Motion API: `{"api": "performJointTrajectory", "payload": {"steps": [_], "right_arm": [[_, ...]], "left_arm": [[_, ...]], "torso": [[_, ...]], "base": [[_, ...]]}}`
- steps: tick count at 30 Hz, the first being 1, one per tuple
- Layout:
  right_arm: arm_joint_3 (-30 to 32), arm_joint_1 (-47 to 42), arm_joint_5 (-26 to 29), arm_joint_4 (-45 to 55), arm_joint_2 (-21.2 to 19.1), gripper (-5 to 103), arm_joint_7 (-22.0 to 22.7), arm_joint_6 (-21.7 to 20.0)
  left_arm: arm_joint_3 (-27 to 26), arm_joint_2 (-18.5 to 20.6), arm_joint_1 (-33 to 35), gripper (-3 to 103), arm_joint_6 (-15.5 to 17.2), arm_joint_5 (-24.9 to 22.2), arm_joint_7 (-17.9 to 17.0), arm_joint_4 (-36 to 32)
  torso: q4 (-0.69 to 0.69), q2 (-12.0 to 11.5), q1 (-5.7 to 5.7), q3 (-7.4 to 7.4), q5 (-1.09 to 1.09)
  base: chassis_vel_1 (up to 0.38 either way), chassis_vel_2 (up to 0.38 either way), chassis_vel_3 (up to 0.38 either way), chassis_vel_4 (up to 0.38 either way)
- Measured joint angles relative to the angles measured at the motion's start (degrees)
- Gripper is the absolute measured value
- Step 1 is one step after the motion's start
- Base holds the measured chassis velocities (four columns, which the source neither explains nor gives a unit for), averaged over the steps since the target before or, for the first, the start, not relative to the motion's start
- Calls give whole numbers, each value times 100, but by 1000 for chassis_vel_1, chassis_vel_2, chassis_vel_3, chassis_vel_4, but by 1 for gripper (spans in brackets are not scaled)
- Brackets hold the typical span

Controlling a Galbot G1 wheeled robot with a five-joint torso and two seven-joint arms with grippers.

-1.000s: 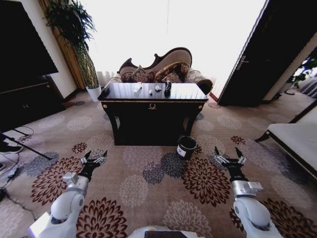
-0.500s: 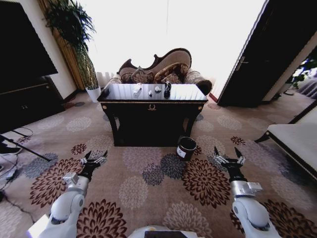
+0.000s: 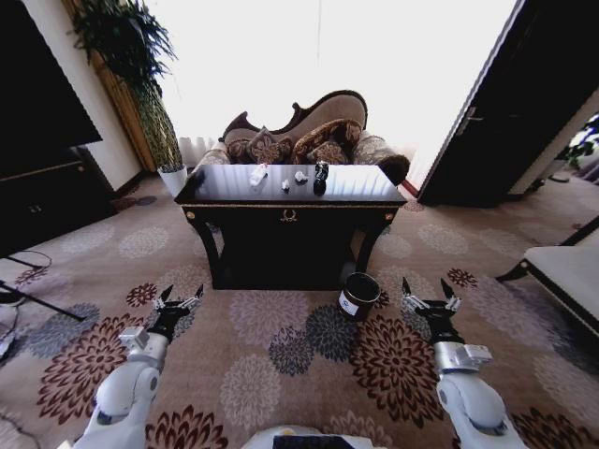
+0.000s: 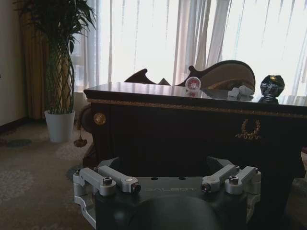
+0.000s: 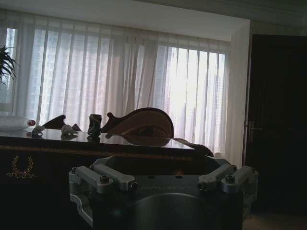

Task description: Move to the front of the table and place the trash on the table into the trash bin.

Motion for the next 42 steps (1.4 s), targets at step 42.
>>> {"api": "performJointTrajectory", "payload": {"steps": [42], "right_arm": [[-116, 55, 33, -82, 110, 100, 30, 117]], "left_arm": [[-2, 19, 34, 100, -13, 23, 33, 10]], "torso": [[2, 0, -1, 0, 2]], "base": [[-83, 91, 92, -82]]}}
